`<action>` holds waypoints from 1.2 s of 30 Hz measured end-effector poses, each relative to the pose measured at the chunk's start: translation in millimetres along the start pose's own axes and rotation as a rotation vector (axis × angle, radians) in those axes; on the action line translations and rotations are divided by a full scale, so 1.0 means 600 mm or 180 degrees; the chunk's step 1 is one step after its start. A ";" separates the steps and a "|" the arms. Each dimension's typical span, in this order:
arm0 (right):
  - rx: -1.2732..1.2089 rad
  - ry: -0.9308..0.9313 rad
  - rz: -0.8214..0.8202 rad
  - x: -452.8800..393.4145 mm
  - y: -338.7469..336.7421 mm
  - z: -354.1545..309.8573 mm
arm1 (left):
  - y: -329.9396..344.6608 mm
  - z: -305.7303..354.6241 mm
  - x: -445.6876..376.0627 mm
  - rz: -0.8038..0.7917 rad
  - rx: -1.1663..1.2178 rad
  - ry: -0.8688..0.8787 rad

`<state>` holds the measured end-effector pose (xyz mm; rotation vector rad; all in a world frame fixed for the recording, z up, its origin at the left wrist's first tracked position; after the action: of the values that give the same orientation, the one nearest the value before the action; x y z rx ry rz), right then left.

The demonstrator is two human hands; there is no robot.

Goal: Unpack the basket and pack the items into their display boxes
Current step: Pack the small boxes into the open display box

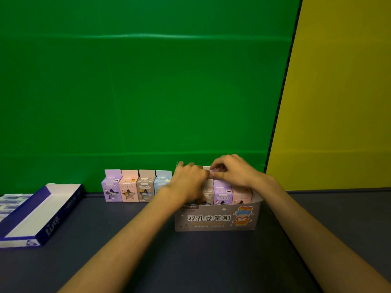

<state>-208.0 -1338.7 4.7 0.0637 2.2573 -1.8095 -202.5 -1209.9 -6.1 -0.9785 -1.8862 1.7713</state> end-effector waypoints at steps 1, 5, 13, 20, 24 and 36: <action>0.0021 -0.0010 0.0012 0.001 0.000 -0.003 | 0.000 0.002 0.001 0.0024 -0.0046 0.0023; 0.0125 -0.0062 0.0112 0.006 -0.005 -0.020 | -0.007 -0.014 0.016 0.0107 0.0277 -0.0091; 0.0368 -0.0267 0.0407 -0.011 -0.017 -0.102 | -0.050 -0.158 0.106 0.0788 0.0952 -0.0711; 0.0489 -0.0339 0.0392 -0.042 0.002 -0.209 | -0.017 -0.303 0.178 0.0575 0.0713 -0.1153; 0.0661 -0.0315 0.0282 -0.066 0.024 -0.260 | 0.014 -0.356 0.196 0.0448 0.0610 -0.1236; 0.1387 -0.0097 -0.0078 -0.128 0.115 -0.317 | 0.060 -0.388 0.213 0.0543 0.0388 -0.0968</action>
<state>-152.2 -1130.2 -6.4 0.0852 1.8113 -2.2643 -122.4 -955.4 -32.7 -0.8893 -1.8856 2.2150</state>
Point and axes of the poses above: each hand's wrist, its own x-axis away from the middle knuckle, its own y-axis out of the palm, z = x × y, the point moved 6 cm from there along -x, towards the middle knuckle, and after that the axes turned 7 degrees about x, right-handed, at the moved point
